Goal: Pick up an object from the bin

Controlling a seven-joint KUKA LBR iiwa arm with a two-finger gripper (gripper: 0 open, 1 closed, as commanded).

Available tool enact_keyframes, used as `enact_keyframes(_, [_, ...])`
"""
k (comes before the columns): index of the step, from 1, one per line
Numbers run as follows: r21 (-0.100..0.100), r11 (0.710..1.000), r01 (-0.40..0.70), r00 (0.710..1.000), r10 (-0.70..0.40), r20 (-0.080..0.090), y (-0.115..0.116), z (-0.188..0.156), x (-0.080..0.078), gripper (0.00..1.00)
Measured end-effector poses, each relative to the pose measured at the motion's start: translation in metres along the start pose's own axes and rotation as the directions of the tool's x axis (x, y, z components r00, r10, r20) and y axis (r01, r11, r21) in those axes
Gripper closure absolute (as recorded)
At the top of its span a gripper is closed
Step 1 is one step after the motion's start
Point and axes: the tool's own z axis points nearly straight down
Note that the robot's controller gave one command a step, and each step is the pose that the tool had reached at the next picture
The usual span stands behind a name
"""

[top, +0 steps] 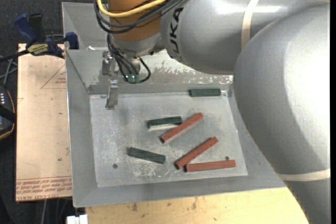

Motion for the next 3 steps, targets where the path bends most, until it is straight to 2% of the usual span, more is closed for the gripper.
enact_keyframes(1, [-0.002,1.000,-0.004,1.000,0.004,0.008,-0.001,-0.006,-0.002,0.00])
enact_keyframes(2, [-0.003,0.999,-0.035,0.999,0.035,0.011,-0.028,0.065,0.000,0.00])
enact_keyframes(3, [0.001,0.998,-0.056,0.998,0.056,-0.002,-0.078,0.067,0.011,0.00])
